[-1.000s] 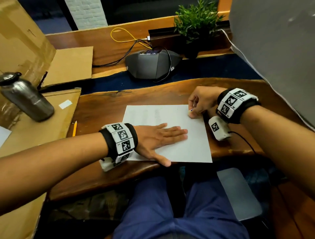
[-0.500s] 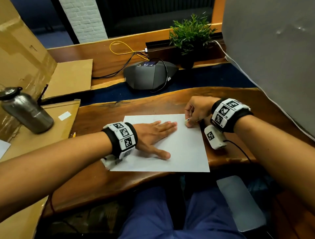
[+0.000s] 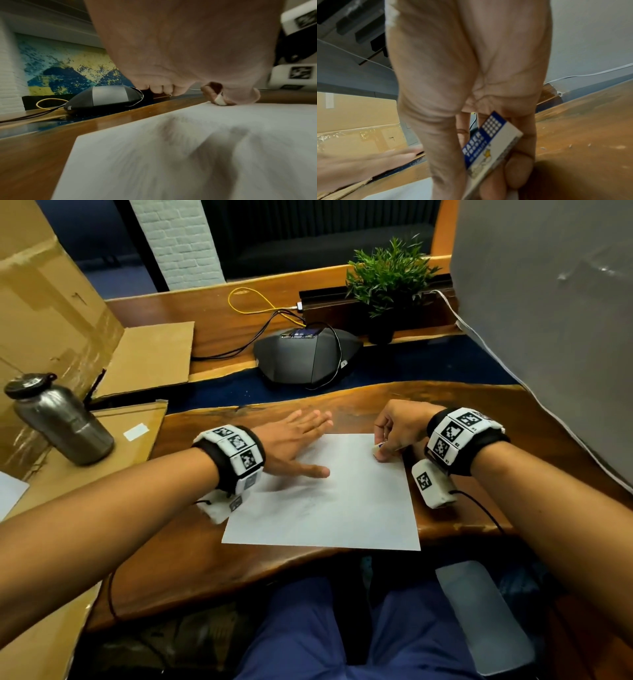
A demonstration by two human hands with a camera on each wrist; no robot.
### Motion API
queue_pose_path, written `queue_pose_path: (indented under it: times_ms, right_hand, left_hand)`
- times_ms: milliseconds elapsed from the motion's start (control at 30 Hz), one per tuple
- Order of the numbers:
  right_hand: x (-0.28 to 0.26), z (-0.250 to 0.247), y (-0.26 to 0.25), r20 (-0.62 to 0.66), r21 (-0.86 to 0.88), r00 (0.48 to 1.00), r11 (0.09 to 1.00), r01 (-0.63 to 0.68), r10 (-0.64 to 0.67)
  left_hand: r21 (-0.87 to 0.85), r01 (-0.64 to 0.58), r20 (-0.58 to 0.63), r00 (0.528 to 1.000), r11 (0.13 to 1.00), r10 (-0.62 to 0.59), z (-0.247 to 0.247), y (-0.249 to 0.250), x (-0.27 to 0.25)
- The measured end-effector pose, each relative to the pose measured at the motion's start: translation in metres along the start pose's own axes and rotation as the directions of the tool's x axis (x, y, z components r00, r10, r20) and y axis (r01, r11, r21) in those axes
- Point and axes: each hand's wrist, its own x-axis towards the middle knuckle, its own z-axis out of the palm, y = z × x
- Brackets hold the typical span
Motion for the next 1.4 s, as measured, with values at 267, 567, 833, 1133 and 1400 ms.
queue_pose_path:
  times_ms: [267,567,833,1133,1400]
  right_hand:
    - [-0.005,-0.005,-0.001,0.018,-0.006,1.000,1.000,0.019,-0.019]
    - [-0.045,0.039,-0.061,-0.131,-0.096,0.940,0.948,0.304,-0.315]
    - [-0.038,0.063,-0.082,-0.304,-0.138,0.881,0.932,0.334,-0.361]
    - [-0.050,0.061,-0.087,-0.213,-0.100,0.884,0.909,0.404,-0.416]
    - [-0.060,0.067,-0.097,-0.103,-0.100,0.870,0.875,0.474,-0.483]
  left_hand:
    - [-0.264,-0.061,0.186,0.976,0.963,0.113,0.033,-0.006,-0.049]
    - [-0.259,0.041,0.223,0.975,0.965,0.018,0.031,0.006,-0.039]
    - [-0.216,0.050,0.238,0.971,0.975,0.003,0.029,0.006,-0.038]
    - [-0.208,0.054,0.250,0.968,0.977,-0.001,0.027,0.009,-0.040]
    - [-0.222,0.068,0.249,0.968,0.973,-0.011,0.024,0.012,-0.042]
